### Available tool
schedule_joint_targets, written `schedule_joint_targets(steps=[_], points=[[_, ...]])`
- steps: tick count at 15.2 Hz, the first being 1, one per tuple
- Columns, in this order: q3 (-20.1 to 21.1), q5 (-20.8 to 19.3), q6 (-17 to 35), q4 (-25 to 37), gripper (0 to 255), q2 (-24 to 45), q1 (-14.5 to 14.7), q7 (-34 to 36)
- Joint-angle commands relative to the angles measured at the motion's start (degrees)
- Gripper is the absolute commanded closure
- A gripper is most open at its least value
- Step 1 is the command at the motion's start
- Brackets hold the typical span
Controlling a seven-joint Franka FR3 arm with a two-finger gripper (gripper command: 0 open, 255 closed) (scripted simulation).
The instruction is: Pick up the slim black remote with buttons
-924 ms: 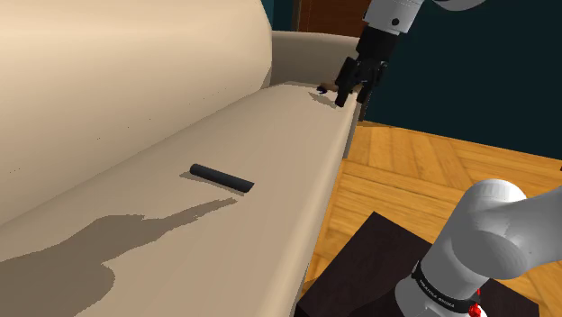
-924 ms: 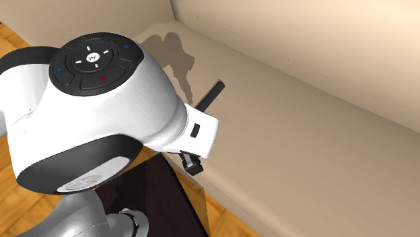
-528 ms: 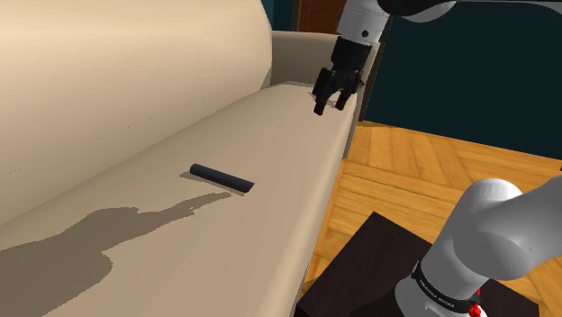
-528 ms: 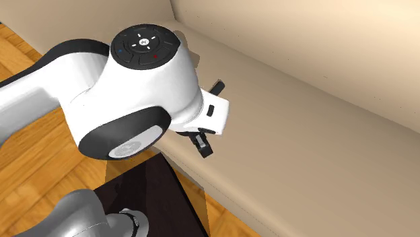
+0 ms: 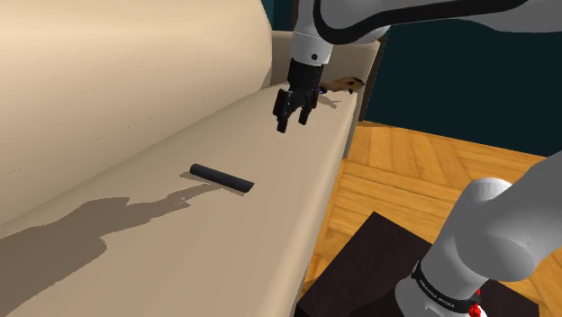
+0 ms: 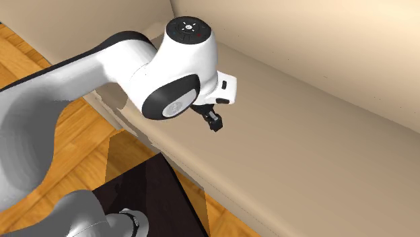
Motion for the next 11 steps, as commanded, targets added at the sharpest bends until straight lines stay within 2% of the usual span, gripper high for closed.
schedule_joint_targets(steps=[1, 11], points=[[1.3, 0.0, 1.9, 1.8, 0, 4.3, 0.8, 0.2], [6.4, -2.5, 6.6, 13.4, 0, 24.1, 4.3, 0.7]])
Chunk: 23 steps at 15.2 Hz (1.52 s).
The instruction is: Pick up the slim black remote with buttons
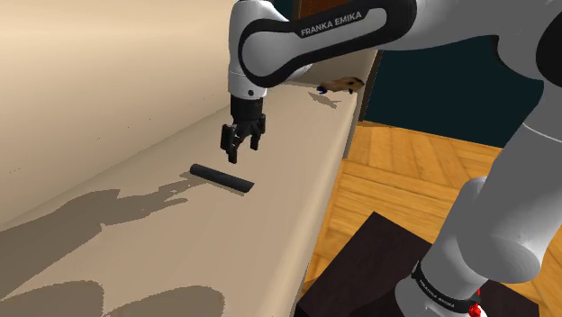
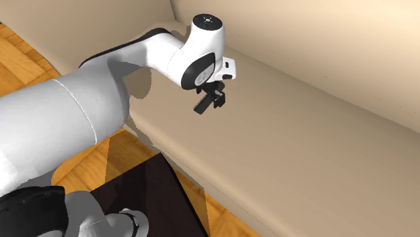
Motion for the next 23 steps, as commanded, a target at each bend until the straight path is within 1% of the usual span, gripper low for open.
schedule_joint_targets(steps=[1, 3, 4, 11, 13, 14, 23], points=[[0.9, -0.9, 0.2, 3.3, 0, 4.3, 0.8, 0.2], [1.7, -1.9, 0.5, 6.3, 0, 8.4, 1.7, 0.5], [1.7, -1.9, 0.5, 6.5, 0, 8.5, 1.8, 0.5], [1.6, -2.3, 6.0, 2.7, 0, 10.3, 1.9, 0.5], [1.6, -2.3, 6.0, 2.7, 0, 10.3, 1.9, 0.5], [1.6, -2.3, 6.0, 2.7, 255, 10.3, 1.9, 0.5], [1.6, -2.3, 6.0, 2.7, 255, 10.3, 1.9, 0.5]])
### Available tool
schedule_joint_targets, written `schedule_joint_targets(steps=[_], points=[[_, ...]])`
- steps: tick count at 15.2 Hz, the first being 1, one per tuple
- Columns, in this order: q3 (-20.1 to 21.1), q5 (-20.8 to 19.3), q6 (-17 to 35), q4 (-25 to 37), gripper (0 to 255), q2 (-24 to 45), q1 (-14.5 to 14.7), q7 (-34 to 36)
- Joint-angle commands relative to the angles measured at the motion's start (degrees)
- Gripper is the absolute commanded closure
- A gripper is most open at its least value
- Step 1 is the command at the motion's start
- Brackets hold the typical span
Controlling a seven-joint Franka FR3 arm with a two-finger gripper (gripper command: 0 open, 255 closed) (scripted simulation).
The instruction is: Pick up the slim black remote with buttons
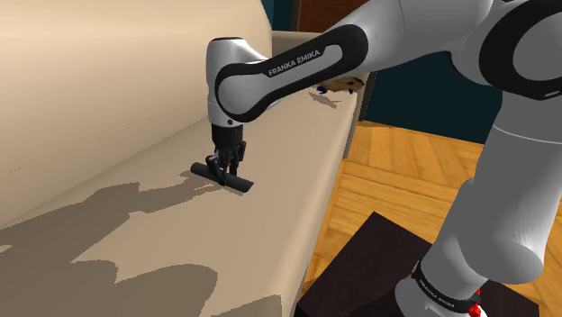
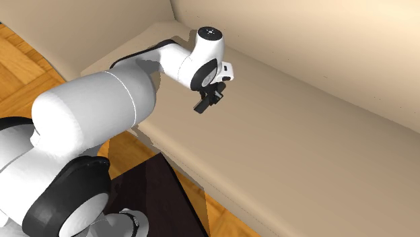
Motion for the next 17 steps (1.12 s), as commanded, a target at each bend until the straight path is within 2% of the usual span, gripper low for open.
schedule_joint_targets(steps=[1, 15, 17], points=[[0.1, 0.1, -0.7, 0.3, 255, -0.2, 0.0, 0.0], [0.1, 0.7, -10.9, 8.1, 255, -2.8, -0.1, 0.0], [0.1, 0.7, -11.0, 8.2, 255, -2.8, -0.1, 0.0]])
